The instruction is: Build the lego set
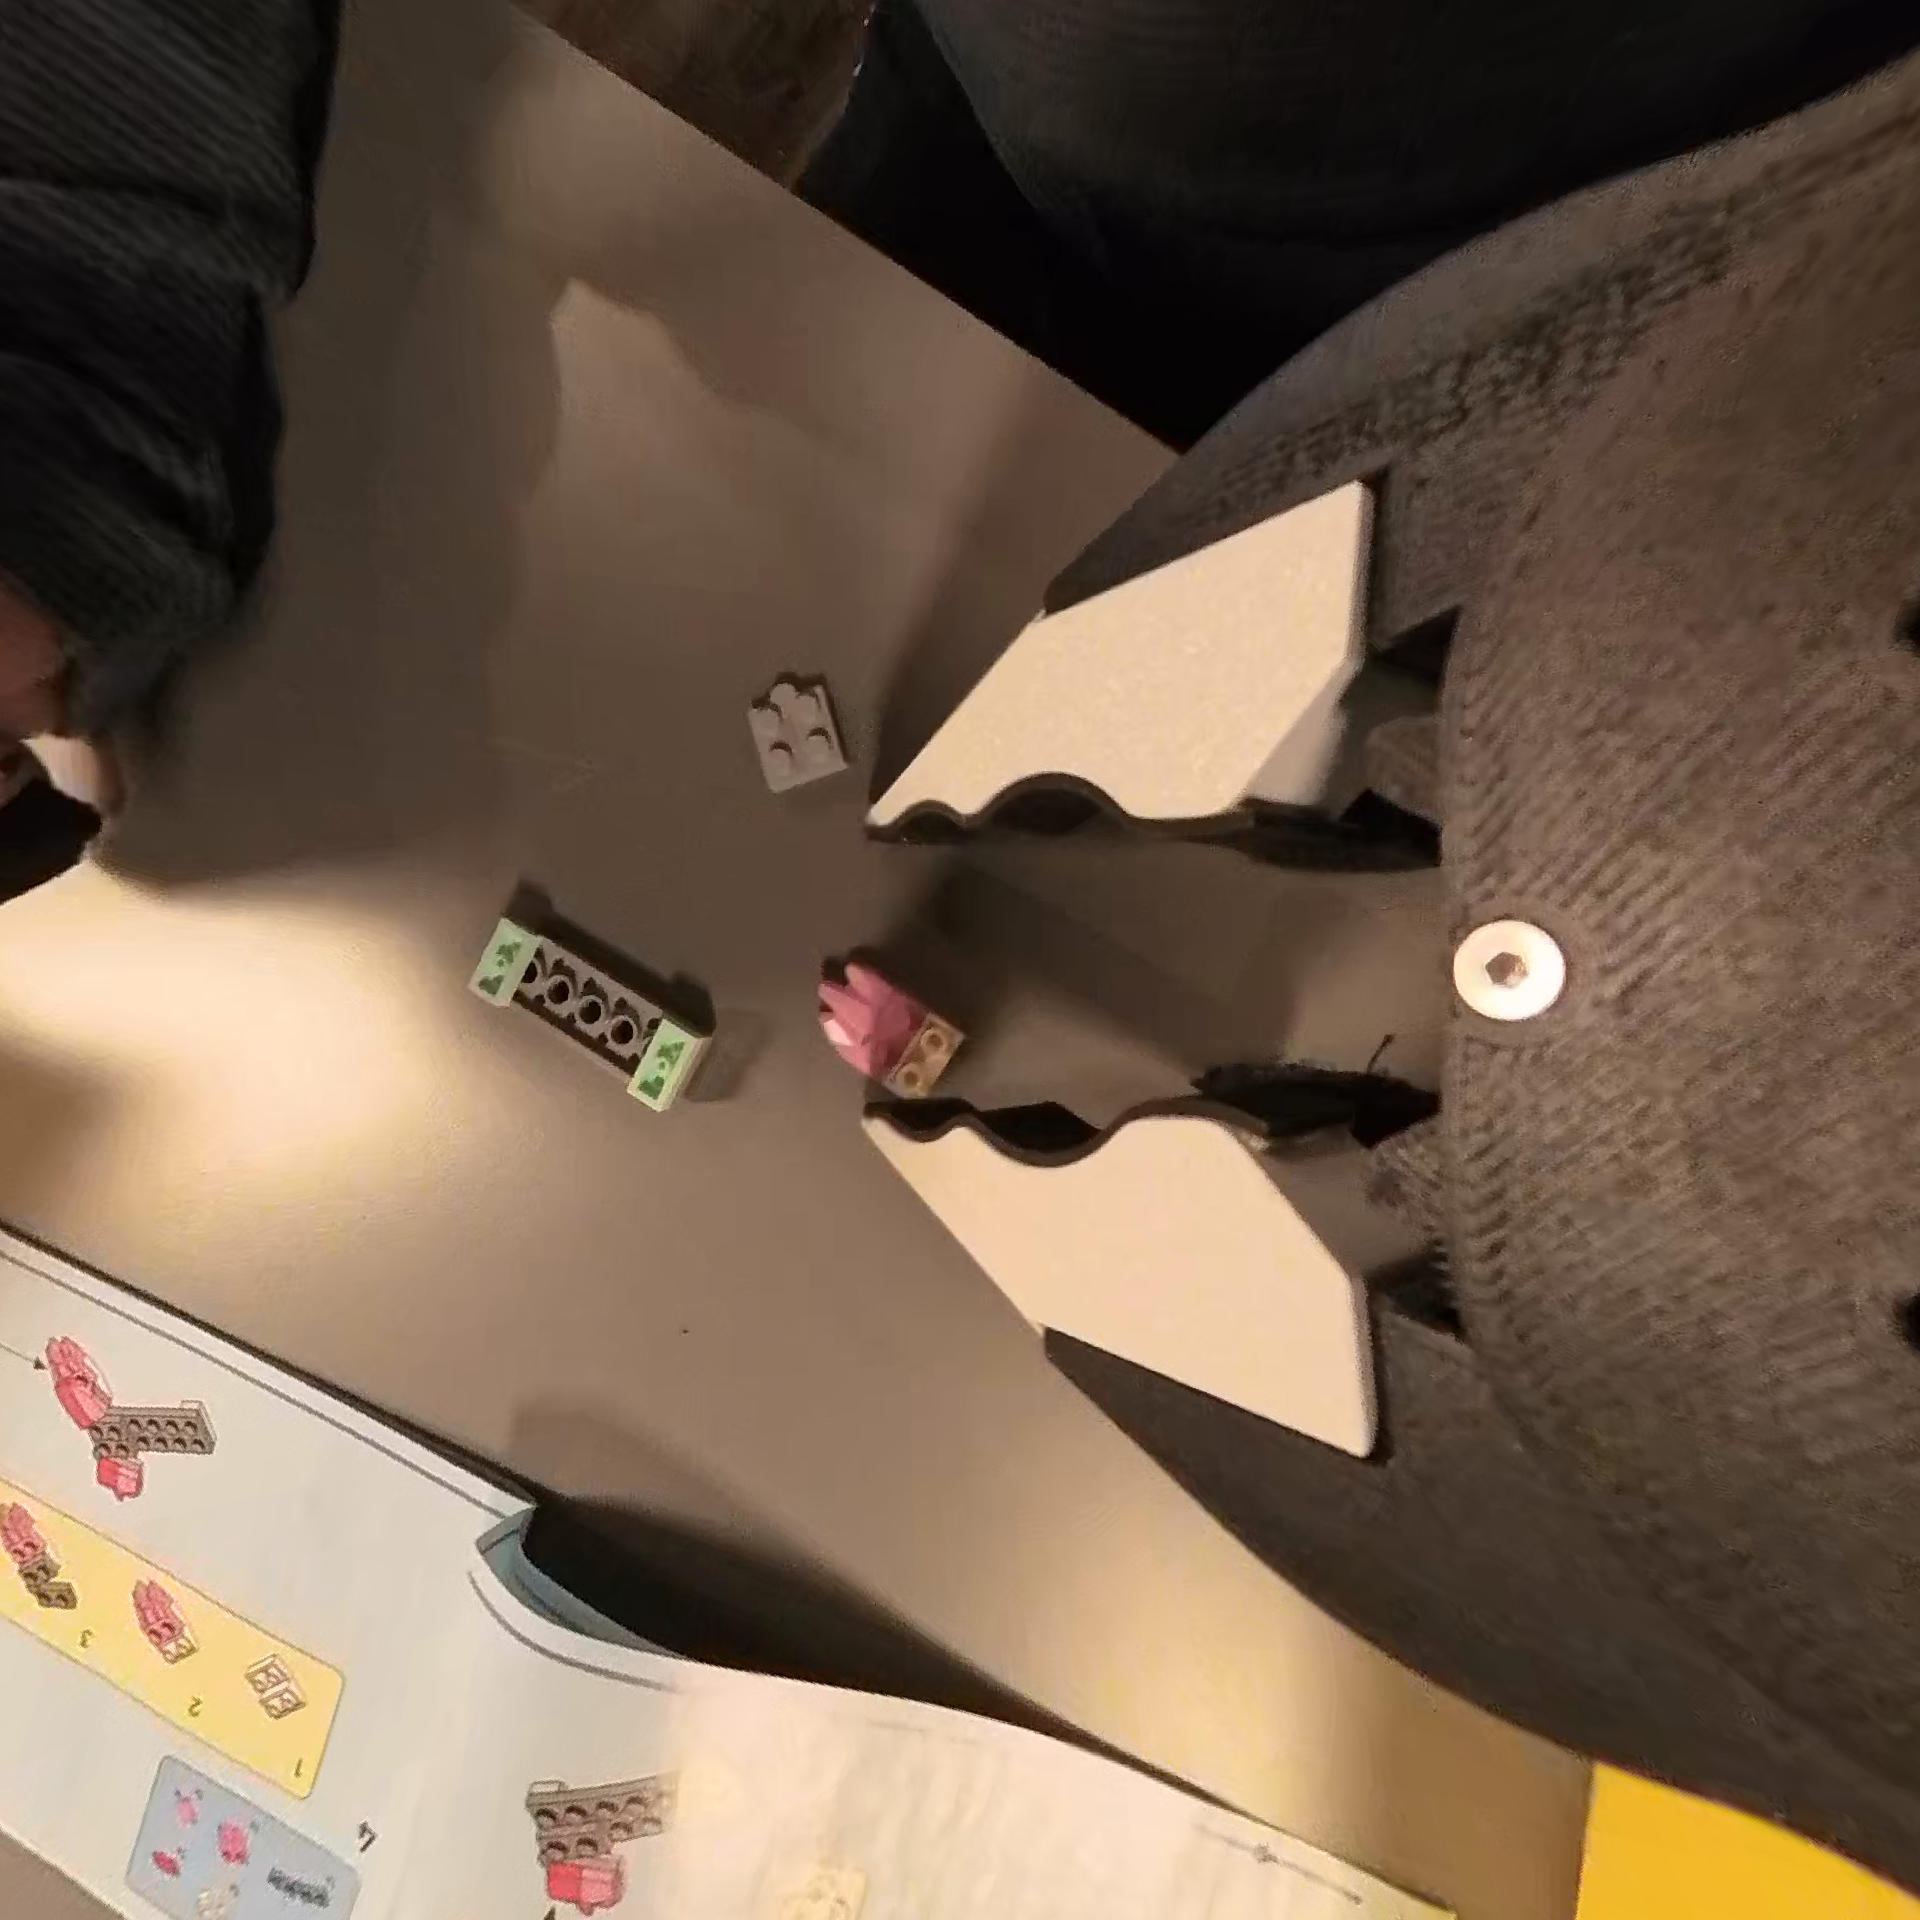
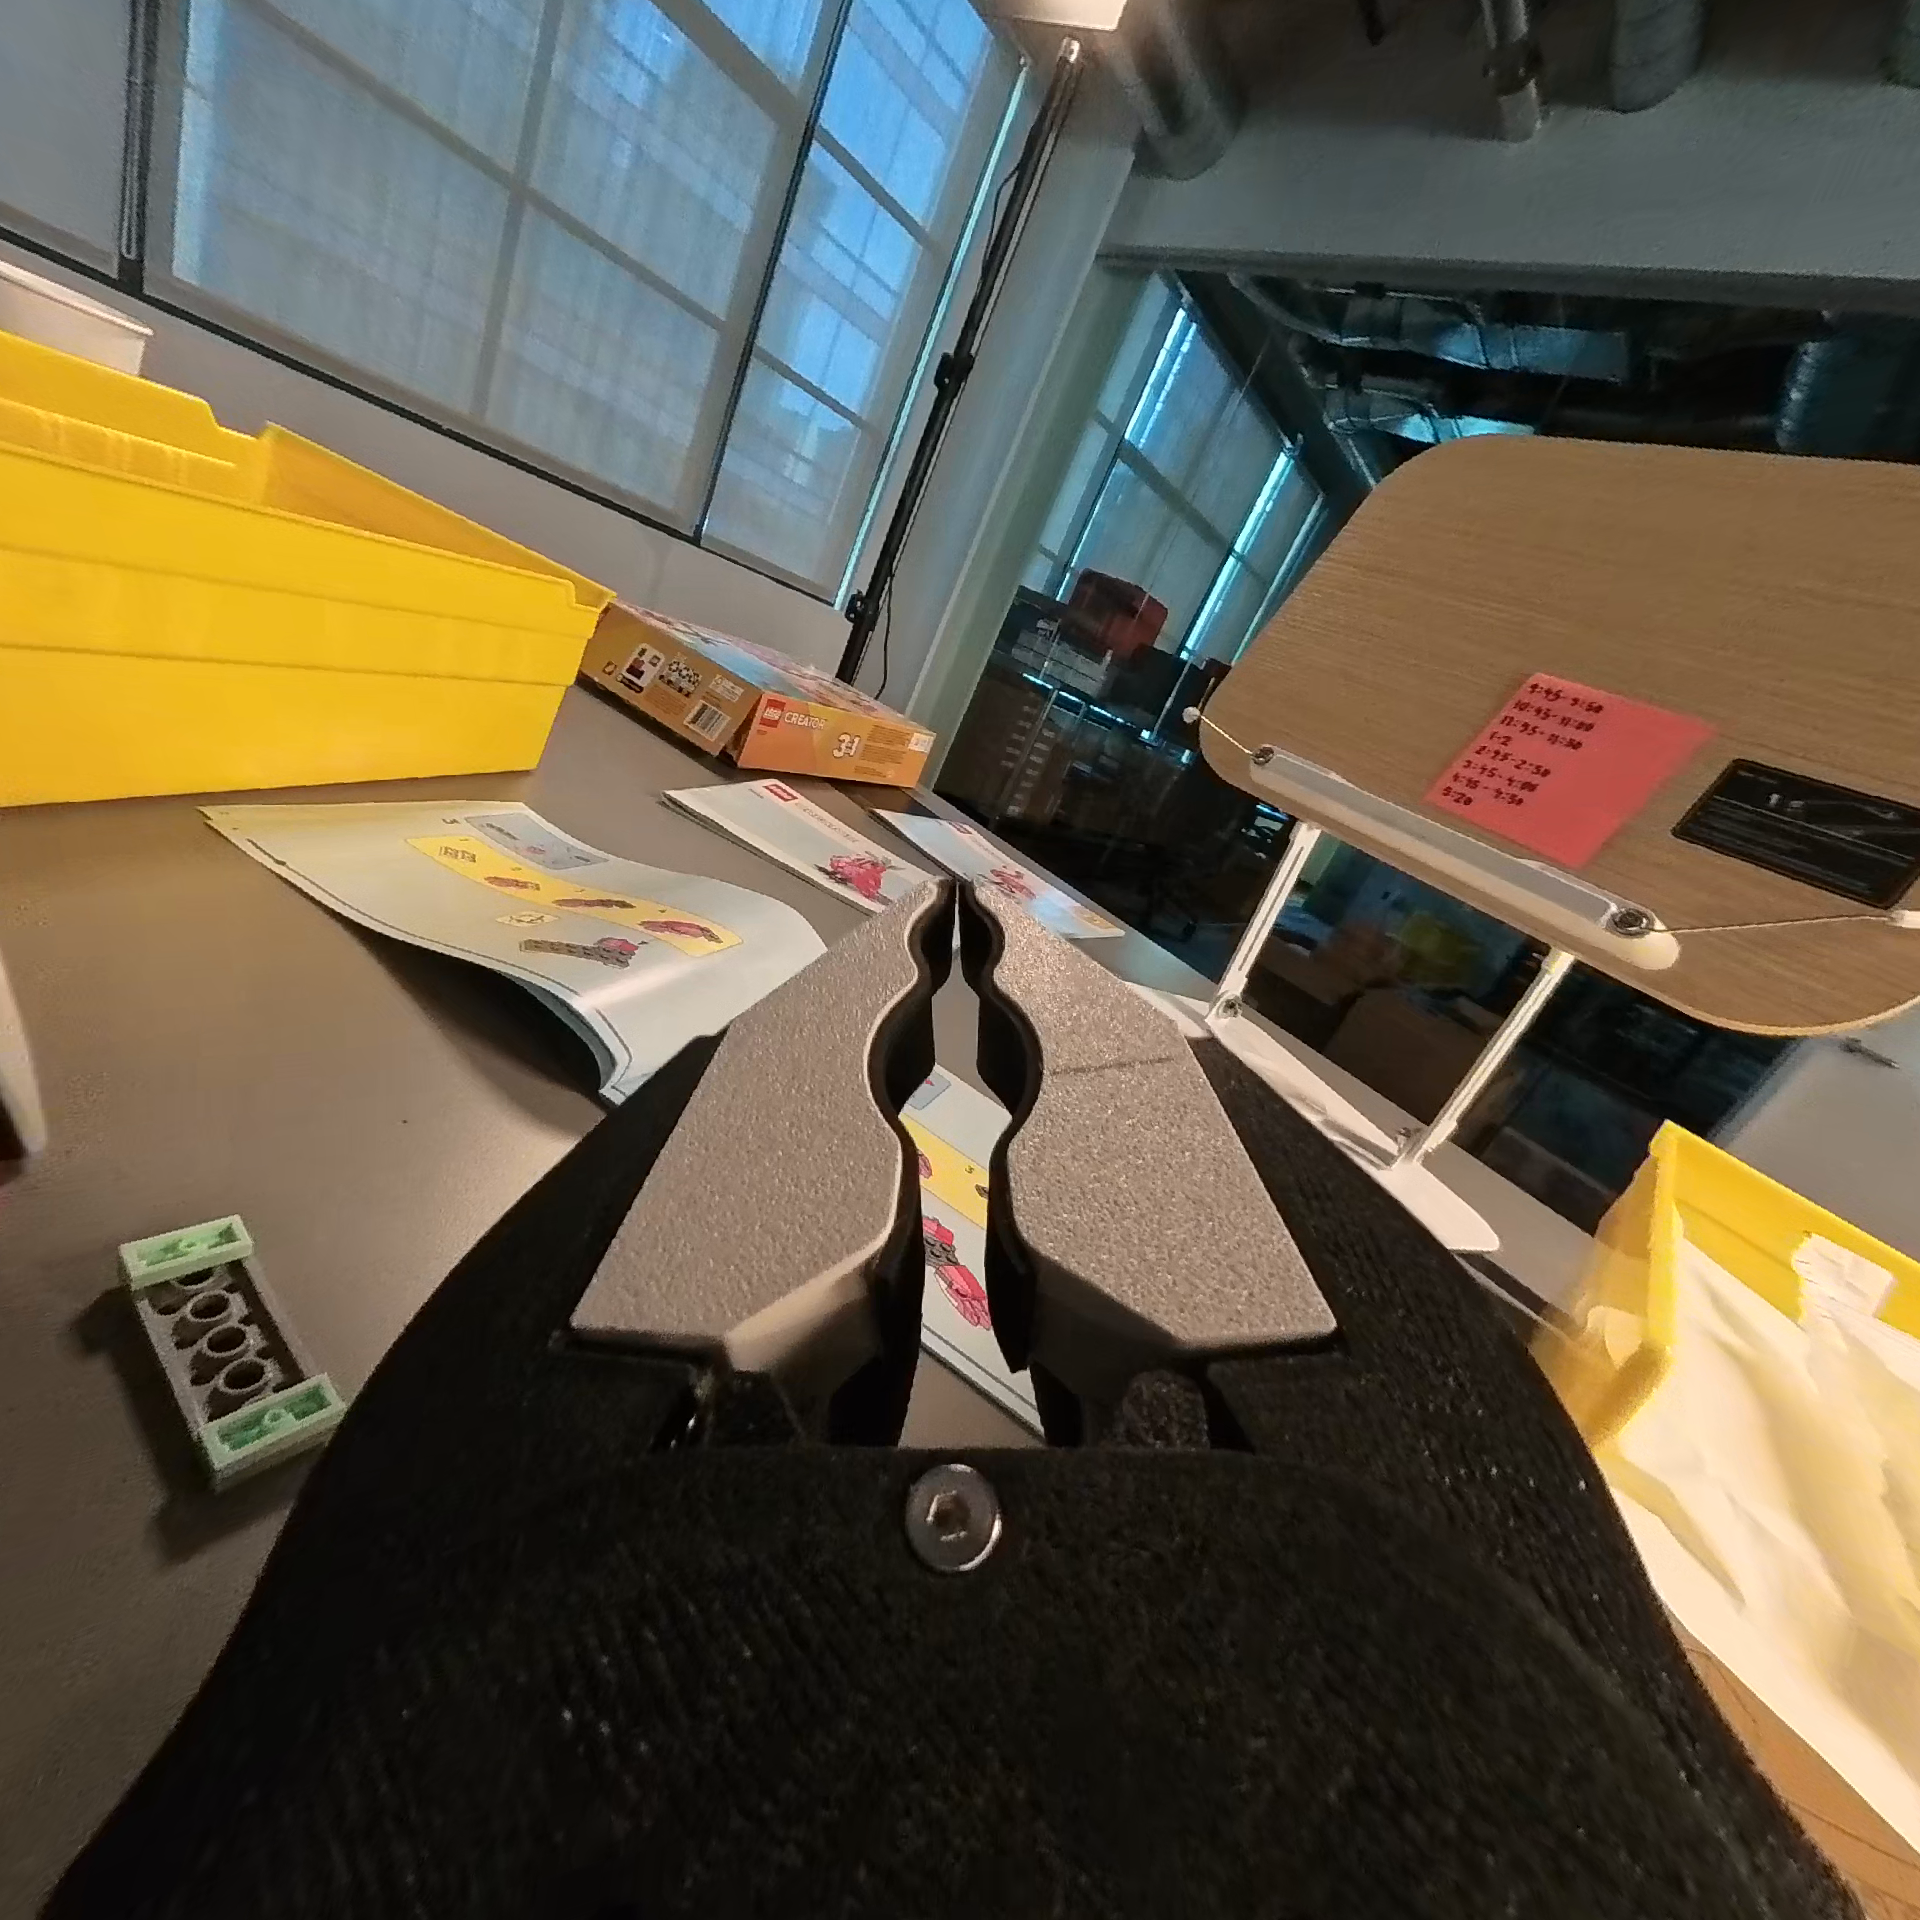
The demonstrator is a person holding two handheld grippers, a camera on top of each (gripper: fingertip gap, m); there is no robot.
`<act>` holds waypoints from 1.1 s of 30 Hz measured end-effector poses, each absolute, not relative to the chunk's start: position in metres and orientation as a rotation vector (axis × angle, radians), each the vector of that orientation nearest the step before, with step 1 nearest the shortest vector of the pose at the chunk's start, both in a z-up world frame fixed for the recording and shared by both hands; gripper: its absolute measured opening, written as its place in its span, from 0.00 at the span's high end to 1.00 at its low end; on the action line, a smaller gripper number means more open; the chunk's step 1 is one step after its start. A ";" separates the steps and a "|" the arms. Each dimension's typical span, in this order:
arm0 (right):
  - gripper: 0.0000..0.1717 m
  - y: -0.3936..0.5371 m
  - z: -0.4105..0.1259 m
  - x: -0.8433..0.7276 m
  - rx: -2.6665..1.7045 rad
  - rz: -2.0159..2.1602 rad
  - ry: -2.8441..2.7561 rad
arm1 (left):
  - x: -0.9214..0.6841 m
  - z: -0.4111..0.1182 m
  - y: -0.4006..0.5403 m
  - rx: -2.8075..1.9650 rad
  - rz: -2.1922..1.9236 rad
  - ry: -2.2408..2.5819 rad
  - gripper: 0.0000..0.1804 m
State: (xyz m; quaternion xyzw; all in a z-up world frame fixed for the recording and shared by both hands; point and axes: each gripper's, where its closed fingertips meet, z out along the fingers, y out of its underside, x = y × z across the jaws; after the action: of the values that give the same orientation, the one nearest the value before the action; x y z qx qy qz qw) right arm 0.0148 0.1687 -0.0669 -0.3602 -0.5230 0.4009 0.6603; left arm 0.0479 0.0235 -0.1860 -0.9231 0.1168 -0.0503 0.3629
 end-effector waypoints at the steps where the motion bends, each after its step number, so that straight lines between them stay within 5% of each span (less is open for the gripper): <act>1: 1.00 0.169 -0.067 0.014 -0.818 0.906 -1.183 | 0.049 -0.186 0.021 -2.377 -0.128 0.296 0.73; 8: 1.00 0.169 -0.068 0.013 -0.822 0.918 -1.185 | 0.064 -0.186 0.007 -2.367 -0.141 0.302 0.71; 16: 1.00 0.165 -0.068 0.013 -0.829 0.983 -1.198 | 0.057 -0.182 0.003 -2.405 -0.183 0.306 0.80; 22: 0.99 0.159 -0.067 0.014 -0.822 1.039 -1.213 | 0.055 -0.179 0.010 -2.374 -0.148 0.583 0.62; 33: 0.99 0.157 -0.067 0.014 -0.817 1.069 -1.220 | 0.068 -0.186 0.015 -2.400 -0.247 0.836 0.71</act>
State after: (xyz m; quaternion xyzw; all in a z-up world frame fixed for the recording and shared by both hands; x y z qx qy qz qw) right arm 0.0145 0.1570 -0.0666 -0.3548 -0.5295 0.4640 0.6152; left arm 0.0679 0.0148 -0.1864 -0.8995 0.3134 -0.0925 0.2901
